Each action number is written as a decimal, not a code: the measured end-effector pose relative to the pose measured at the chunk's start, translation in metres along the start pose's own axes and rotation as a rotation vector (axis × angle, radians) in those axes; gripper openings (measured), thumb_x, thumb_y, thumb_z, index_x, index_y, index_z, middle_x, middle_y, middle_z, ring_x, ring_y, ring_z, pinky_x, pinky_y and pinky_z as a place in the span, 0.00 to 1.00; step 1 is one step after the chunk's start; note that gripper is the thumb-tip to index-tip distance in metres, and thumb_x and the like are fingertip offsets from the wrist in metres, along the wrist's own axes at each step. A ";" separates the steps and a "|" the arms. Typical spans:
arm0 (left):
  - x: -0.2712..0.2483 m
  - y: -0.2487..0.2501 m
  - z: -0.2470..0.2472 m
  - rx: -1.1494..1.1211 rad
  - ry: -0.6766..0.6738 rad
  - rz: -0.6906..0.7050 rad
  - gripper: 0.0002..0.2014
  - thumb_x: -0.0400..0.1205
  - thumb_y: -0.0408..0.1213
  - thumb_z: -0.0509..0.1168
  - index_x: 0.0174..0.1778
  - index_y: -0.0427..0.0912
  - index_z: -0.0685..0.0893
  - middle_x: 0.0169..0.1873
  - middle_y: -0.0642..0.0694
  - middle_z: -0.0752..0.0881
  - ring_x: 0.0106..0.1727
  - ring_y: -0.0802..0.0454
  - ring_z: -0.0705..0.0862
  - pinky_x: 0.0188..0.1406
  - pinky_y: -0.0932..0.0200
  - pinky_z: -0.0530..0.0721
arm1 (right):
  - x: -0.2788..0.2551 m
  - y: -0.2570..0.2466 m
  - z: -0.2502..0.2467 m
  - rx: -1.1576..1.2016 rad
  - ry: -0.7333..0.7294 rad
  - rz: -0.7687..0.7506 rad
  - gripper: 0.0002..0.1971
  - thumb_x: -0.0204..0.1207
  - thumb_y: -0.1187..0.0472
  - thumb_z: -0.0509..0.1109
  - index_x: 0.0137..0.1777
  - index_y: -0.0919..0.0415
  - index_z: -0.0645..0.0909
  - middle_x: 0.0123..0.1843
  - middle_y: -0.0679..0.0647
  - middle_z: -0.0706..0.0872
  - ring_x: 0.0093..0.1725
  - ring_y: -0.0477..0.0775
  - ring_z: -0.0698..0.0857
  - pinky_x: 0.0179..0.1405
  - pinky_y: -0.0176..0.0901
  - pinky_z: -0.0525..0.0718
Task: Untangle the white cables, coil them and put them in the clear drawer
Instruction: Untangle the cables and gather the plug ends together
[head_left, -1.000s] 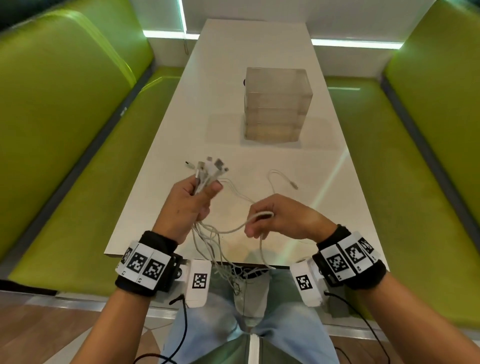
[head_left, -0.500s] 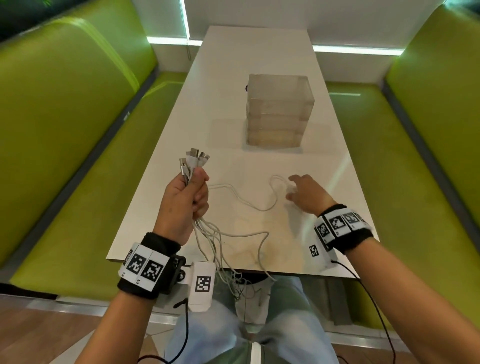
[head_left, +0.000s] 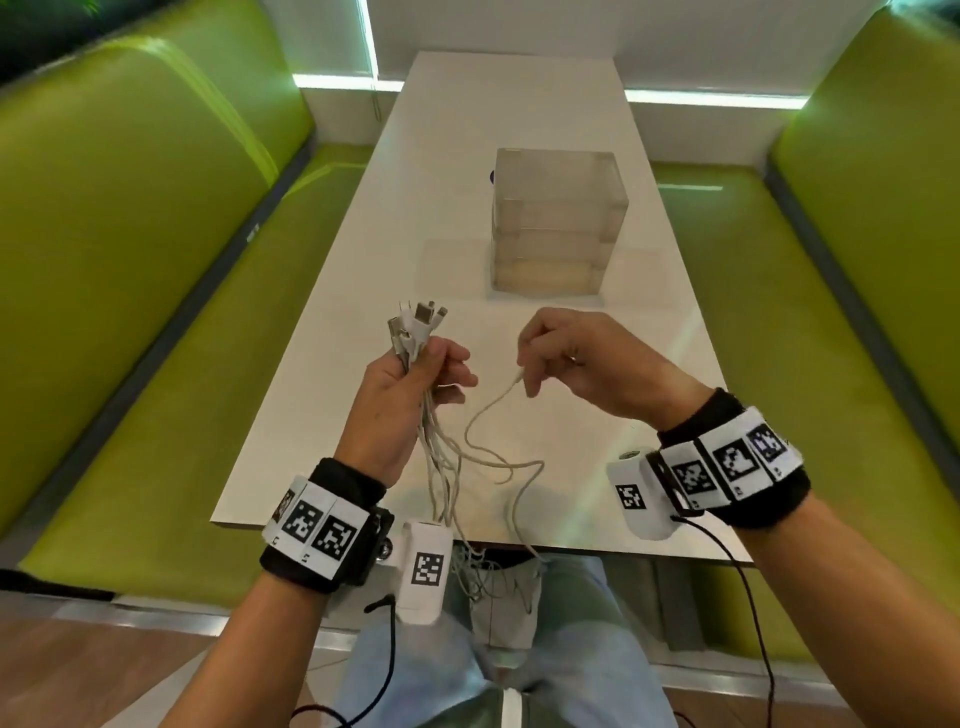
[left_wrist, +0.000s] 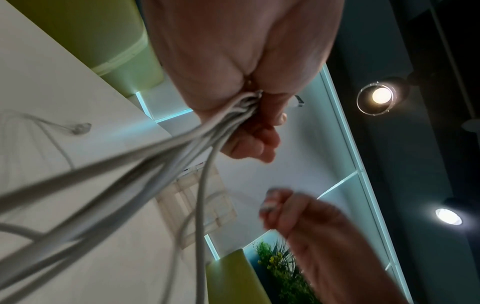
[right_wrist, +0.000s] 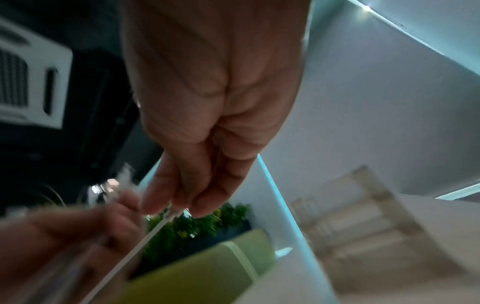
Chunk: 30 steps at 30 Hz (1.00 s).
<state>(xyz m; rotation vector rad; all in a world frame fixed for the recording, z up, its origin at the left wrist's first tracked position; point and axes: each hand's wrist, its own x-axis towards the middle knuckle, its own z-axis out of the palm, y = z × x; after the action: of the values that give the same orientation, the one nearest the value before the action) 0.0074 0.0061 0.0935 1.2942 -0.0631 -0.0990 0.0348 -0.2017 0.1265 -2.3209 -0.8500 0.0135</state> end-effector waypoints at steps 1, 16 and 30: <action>0.000 -0.001 0.004 0.005 -0.011 0.003 0.14 0.79 0.44 0.60 0.44 0.37 0.85 0.35 0.46 0.89 0.43 0.50 0.88 0.43 0.59 0.85 | 0.004 -0.013 -0.006 0.018 0.013 -0.048 0.13 0.68 0.82 0.65 0.37 0.64 0.85 0.40 0.53 0.83 0.38 0.47 0.81 0.39 0.26 0.75; -0.010 0.008 0.011 -0.094 -0.117 0.021 0.11 0.82 0.41 0.57 0.39 0.39 0.77 0.18 0.52 0.71 0.19 0.55 0.72 0.24 0.60 0.75 | 0.013 -0.034 0.010 0.379 0.210 0.156 0.15 0.78 0.73 0.64 0.60 0.58 0.74 0.59 0.53 0.81 0.49 0.51 0.85 0.46 0.38 0.84; -0.010 0.045 -0.029 -0.289 0.044 0.115 0.12 0.81 0.44 0.56 0.36 0.43 0.76 0.17 0.56 0.69 0.14 0.65 0.61 0.12 0.71 0.58 | -0.034 0.039 0.040 -0.003 -0.525 0.383 0.06 0.79 0.59 0.68 0.42 0.55 0.84 0.68 0.49 0.77 0.65 0.46 0.75 0.62 0.38 0.70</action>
<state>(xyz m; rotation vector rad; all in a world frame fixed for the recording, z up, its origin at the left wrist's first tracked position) 0.0021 0.0475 0.1289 1.0015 -0.0830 0.0189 0.0214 -0.2206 0.0658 -2.4836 -0.6229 0.8132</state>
